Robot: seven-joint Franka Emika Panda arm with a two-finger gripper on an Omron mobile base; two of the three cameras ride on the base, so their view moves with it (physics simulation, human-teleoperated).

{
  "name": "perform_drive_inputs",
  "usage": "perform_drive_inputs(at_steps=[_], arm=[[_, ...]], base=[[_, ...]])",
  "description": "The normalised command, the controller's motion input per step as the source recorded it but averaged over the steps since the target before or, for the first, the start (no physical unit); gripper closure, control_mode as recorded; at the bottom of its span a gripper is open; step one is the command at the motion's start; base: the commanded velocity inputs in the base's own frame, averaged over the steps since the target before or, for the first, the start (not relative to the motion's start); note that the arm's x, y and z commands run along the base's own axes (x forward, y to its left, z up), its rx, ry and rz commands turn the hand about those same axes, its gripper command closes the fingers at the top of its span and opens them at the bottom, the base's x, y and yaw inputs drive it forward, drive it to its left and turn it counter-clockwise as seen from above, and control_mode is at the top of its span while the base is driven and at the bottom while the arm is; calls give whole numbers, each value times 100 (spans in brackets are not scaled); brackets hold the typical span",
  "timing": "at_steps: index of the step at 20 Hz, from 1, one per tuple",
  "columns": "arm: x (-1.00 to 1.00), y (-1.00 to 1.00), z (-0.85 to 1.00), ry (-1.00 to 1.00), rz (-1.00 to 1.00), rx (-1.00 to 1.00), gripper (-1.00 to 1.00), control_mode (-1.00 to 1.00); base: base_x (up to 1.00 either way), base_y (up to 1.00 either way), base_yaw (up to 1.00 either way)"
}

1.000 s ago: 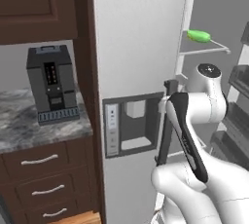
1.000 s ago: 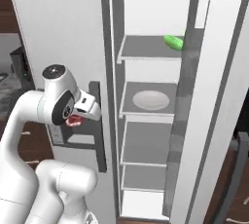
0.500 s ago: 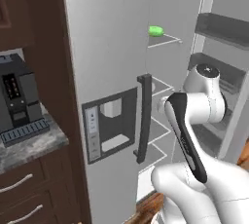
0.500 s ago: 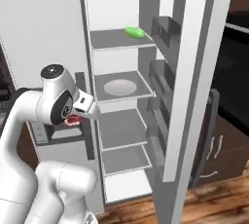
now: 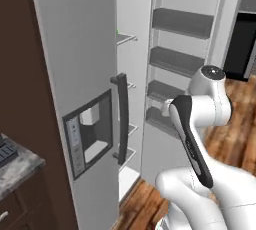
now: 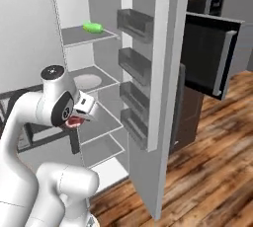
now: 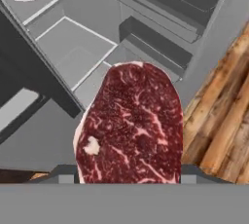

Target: Transport the steak from the fridge to the microwave and turn on the microwave.

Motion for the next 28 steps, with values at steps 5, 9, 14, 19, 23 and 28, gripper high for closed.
perform_drive_inputs(at_steps=[5,9,14,19,23,28], arm=[[0,0,0,0,0,0,100,100],[0,0,0,0,0,0,100,100],[0,0,0,0,0,0,100,100],[0,0,0,0,0,0,100,100],[0,0,0,0,0,0,100,100],[0,0,0,0,0,0,100,100]], base=[[-53,24,-62],[-48,11,-54],[-27,-30,-23],[-18,-63,-1],[-10,-70,0],[1,-69,0]])
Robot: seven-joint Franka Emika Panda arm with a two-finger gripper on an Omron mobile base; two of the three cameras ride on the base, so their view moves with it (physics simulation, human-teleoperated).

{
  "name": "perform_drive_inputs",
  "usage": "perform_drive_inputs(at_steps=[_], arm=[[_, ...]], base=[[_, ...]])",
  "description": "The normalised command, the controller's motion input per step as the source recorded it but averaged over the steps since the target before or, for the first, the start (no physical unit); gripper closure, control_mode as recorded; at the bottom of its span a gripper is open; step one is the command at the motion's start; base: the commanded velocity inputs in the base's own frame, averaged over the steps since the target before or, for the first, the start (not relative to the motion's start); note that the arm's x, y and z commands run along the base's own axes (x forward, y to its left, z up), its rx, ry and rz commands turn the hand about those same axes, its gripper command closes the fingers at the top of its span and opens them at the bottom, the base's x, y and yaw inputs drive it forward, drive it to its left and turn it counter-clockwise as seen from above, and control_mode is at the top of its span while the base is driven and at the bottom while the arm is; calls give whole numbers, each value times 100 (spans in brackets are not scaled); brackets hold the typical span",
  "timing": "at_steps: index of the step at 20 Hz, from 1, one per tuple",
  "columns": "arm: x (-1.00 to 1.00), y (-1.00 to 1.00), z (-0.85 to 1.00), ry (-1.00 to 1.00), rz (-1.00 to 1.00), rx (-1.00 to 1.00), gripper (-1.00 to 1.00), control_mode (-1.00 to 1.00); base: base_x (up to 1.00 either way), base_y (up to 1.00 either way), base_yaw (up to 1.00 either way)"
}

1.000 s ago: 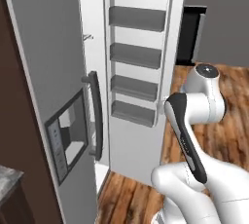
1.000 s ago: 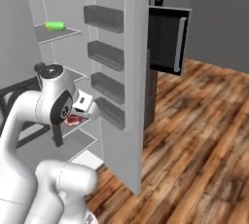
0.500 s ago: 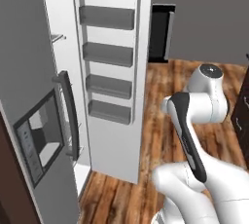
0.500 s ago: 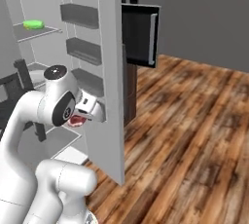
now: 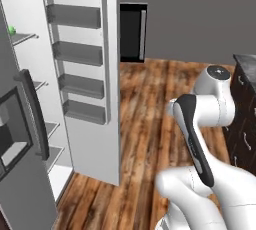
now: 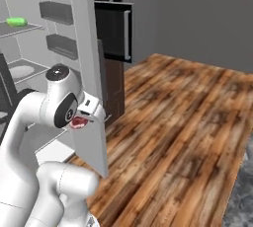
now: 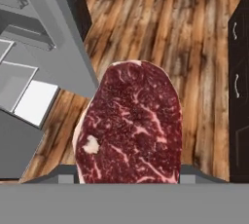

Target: Transport the steak from the fridge to the microwave and turn on the microwave.

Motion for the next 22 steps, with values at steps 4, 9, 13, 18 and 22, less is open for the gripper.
perform_drive_inputs(at_steps=[4,9,13,18,22], arm=[[0,0,0,0,0,0,100,100],[0,0,0,0,0,0,100,100],[0,0,0,0,0,0,100,100],[0,0,0,0,0,0,100,100],[0,0,0,0,0,0,100,100]], base=[[26,-48,0],[45,-42,3],[49,-42,2],[47,-47,0],[50,-45,0]])
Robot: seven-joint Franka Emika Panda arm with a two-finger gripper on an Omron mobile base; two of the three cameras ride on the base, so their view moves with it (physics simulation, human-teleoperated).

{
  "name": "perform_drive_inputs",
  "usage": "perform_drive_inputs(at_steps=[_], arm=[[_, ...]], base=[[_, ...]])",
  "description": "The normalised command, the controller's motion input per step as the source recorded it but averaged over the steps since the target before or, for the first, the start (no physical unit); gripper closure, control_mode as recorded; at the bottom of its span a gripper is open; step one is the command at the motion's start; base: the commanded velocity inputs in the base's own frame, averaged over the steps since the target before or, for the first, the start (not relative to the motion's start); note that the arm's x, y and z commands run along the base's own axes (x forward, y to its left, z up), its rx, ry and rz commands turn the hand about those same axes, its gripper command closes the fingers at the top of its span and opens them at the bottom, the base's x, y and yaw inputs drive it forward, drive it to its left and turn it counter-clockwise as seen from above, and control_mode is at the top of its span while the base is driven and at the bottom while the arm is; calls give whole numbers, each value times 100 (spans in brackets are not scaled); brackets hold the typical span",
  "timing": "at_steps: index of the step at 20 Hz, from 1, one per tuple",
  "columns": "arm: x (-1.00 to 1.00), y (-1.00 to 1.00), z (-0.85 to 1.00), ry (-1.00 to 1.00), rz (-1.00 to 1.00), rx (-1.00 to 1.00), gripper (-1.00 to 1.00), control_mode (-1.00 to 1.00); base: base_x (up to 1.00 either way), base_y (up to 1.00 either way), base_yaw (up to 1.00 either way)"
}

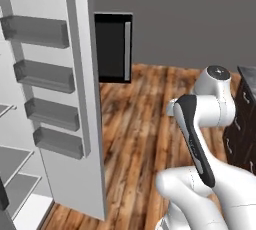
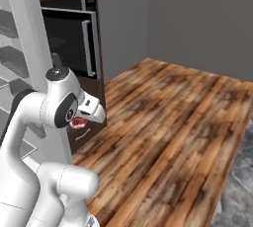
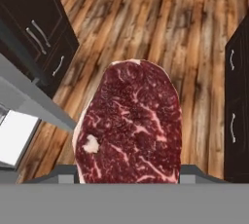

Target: Transport the steak from the fridge to the microwave and turn on the microwave.

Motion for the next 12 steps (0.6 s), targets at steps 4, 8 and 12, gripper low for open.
perform_drive_inputs(at_steps=[4,8,12], arm=[[0,0,0,0,0,0,100,100],[0,0,0,0,0,0,100,100],[0,0,0,0,0,0,100,100]], base=[[53,-43,0],[57,-40,0],[61,-38,0]])
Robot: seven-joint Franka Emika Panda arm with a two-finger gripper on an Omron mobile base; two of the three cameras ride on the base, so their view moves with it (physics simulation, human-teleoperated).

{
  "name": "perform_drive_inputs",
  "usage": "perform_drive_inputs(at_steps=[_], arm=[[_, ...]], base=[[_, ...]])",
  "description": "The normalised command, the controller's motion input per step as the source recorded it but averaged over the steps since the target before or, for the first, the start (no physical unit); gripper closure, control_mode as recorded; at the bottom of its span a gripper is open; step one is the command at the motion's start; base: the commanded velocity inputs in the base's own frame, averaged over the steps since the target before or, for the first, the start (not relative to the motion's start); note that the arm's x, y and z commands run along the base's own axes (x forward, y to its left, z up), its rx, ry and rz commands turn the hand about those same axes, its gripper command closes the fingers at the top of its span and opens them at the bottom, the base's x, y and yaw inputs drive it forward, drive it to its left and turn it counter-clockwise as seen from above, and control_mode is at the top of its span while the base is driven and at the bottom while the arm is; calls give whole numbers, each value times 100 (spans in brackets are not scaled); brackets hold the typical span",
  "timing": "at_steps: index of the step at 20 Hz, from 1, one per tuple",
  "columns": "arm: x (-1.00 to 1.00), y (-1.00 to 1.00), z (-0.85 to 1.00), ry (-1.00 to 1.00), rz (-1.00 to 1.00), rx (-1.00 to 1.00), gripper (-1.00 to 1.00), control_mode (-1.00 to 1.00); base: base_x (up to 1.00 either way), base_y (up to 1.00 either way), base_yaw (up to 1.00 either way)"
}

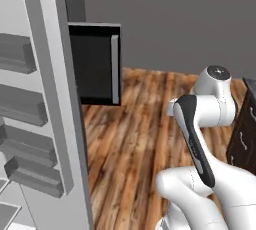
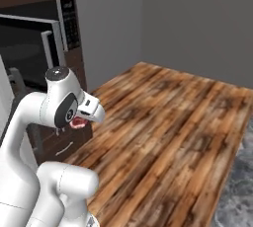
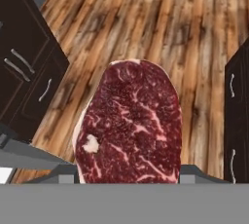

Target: Transport the steak from the fridge to the microwave and turn on the microwave.

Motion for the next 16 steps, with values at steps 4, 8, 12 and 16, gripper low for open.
perform_drive_inputs(at_steps=[4,8,12,16], arm=[[0,0,0,0,0,0,100,100],[0,0,0,0,0,0,100,100],[0,0,0,0,0,0,100,100],[0,0,0,0,0,0,100,100]], base=[[64,-37,1],[69,-35,14],[71,-35,23],[69,-33,29]])
